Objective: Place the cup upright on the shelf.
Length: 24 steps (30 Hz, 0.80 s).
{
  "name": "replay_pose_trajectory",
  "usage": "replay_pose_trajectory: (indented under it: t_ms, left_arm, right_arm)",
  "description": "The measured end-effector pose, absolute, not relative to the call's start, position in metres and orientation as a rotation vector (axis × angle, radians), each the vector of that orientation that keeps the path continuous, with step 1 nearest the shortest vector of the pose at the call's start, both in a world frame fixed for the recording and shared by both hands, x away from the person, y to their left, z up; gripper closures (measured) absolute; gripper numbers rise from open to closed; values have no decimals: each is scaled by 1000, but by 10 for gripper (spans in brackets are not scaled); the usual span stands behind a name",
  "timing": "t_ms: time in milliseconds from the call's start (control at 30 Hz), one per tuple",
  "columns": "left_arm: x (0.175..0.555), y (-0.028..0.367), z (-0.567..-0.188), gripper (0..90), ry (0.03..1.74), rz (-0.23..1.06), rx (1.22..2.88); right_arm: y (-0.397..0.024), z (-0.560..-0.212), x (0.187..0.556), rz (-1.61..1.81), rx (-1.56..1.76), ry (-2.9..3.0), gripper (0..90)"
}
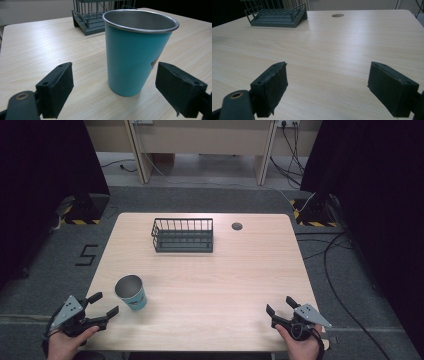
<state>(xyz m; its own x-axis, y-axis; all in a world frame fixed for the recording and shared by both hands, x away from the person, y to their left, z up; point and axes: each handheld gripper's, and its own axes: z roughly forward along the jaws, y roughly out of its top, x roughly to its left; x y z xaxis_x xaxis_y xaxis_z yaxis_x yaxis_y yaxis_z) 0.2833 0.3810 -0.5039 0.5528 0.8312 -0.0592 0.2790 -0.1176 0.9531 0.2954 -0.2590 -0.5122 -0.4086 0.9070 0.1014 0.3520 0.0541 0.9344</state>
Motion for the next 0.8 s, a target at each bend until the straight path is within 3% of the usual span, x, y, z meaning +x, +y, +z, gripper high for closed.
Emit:
replay_pose_trajectory:
  t_ms: [800]
  left_arm:
    - [294,355,-500,142,847,547,1667]
  right_arm:
    - [-260,-512,296,1340,1279,1810,186]
